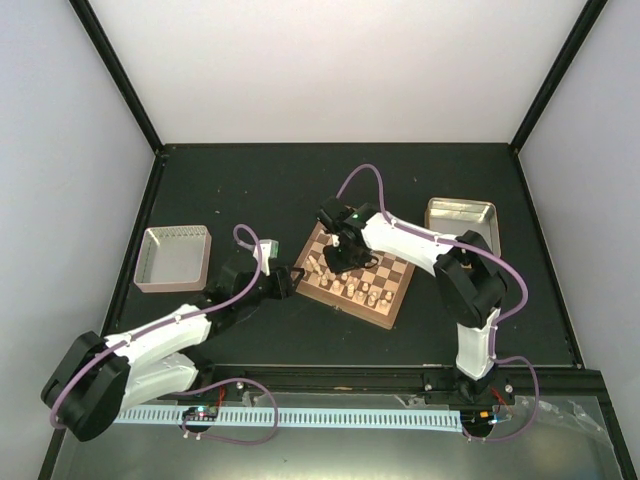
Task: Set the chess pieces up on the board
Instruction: Place the chess piece on the chessboard, then pick up the chess piece from the chessboard.
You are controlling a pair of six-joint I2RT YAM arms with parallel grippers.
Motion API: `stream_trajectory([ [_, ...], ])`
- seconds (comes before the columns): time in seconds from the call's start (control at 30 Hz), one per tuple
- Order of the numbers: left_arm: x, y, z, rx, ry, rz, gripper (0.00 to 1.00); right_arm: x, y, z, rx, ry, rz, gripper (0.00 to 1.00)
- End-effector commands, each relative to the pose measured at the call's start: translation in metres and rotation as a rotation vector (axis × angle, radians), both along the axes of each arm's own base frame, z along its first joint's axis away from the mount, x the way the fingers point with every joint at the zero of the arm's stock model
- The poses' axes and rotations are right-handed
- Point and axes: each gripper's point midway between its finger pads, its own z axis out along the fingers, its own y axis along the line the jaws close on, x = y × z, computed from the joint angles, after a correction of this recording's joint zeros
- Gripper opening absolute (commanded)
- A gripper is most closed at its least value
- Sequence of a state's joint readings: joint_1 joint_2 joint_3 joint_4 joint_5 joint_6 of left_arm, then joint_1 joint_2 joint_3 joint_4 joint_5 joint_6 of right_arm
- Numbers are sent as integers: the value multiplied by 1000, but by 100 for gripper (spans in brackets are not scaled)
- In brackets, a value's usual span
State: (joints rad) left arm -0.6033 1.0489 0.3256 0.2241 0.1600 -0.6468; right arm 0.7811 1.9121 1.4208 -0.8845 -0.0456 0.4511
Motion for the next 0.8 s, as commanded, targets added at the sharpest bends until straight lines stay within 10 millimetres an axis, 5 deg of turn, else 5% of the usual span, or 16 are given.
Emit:
stream_trajectory([
  [0.0, 10, 4, 20, -5, -52, 37, 58, 17, 15, 29, 54, -74, -12, 32],
  [0.33, 11, 29, 20, 9, -68, 150, 60, 25, 59, 30, 130, -59, 98, 36],
  [0.77, 10, 31, 18, 11, -62, 151, 60, 19, 65, 3, 96, -7, 148, 30],
])
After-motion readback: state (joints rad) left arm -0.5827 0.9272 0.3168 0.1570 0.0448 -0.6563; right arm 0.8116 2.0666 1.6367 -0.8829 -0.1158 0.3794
